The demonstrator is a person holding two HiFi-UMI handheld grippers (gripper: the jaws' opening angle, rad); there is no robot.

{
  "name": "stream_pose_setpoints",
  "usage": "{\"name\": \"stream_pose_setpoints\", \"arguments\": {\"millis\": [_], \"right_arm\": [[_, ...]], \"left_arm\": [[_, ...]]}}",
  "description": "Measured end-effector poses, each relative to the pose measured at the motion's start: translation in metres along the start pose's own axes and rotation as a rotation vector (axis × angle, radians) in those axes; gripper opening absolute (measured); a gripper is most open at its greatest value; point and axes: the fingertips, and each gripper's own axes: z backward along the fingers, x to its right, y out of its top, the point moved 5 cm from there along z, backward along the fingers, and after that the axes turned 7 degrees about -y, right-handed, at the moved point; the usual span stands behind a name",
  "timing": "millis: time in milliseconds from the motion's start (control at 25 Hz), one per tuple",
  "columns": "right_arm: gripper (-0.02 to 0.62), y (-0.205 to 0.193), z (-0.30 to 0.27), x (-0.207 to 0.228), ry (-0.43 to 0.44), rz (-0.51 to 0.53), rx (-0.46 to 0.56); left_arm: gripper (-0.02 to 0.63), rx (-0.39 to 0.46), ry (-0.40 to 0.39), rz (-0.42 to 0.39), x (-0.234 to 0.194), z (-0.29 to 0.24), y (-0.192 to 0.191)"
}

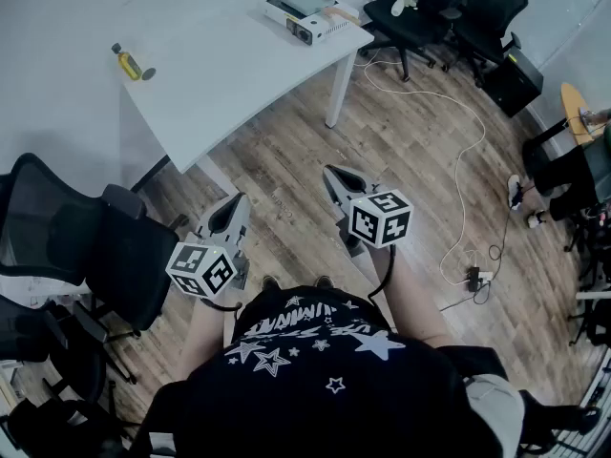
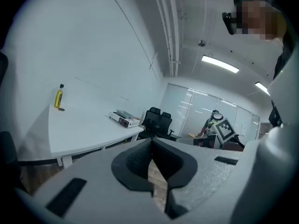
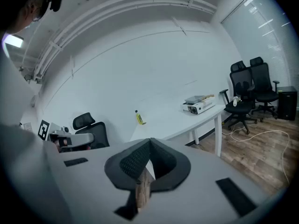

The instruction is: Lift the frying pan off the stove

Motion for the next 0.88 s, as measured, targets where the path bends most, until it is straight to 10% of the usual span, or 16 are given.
{"name": "stream_pose_setpoints", "arguments": {"millis": [880], "right_arm": [[0.008,-0.022,0.049,0.046,0.01,-0.028,-0.01]], "left_arm": [[0.008,-0.051,0.01,0.02,0.042,-0.028,-0.024]]}}
